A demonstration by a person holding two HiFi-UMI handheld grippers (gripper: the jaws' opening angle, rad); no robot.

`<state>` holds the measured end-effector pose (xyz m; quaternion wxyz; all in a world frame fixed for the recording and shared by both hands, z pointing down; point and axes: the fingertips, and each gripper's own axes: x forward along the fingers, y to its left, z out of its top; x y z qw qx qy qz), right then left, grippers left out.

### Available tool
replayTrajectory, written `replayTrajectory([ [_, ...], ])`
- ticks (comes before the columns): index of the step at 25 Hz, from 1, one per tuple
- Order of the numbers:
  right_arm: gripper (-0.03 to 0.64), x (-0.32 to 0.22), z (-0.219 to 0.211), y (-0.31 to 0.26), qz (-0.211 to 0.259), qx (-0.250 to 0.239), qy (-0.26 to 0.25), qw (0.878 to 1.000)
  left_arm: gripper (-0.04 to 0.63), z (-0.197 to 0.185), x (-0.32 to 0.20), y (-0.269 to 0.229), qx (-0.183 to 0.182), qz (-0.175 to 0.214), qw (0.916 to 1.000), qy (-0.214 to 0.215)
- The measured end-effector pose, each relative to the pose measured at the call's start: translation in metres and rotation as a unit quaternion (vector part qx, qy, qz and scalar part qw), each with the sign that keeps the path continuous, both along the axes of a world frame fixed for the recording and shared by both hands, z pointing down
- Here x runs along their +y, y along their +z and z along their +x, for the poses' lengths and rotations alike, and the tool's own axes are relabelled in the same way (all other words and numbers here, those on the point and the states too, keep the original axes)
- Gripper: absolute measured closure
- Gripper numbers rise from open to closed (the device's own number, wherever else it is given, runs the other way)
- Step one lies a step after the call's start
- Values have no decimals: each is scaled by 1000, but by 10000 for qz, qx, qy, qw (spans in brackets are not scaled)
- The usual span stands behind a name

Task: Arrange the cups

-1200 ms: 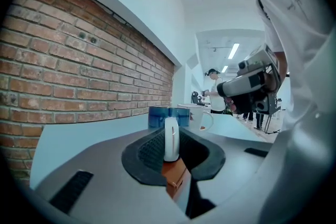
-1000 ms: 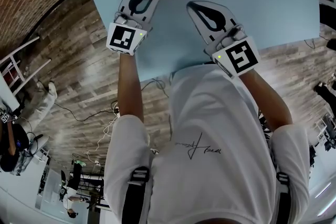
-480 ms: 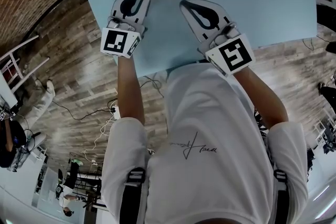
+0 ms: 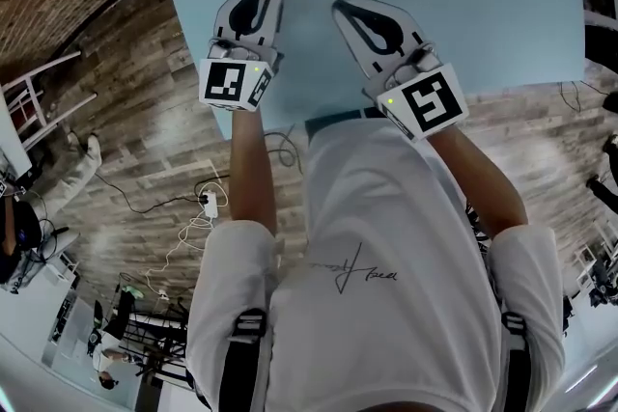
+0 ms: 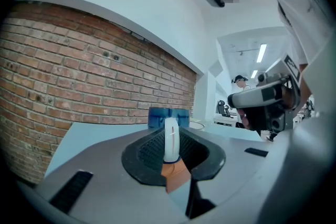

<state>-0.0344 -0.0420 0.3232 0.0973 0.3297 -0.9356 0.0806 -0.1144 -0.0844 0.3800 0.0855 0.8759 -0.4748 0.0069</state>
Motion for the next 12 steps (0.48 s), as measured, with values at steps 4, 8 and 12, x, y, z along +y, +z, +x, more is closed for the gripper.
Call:
replayTrajectory([
  [4,594,7,5,-6,69,-61,-44,9999,540,2,6,-6,111,25,9995,-283],
  [8,594,15,14,-8,101,-85,-84,9999,540,8,11,-10,164,70,9982,-572],
  [12,594,18,16,-10,112,-98,-135,9998,540,4,11,-12,237,91,9953,-930],
])
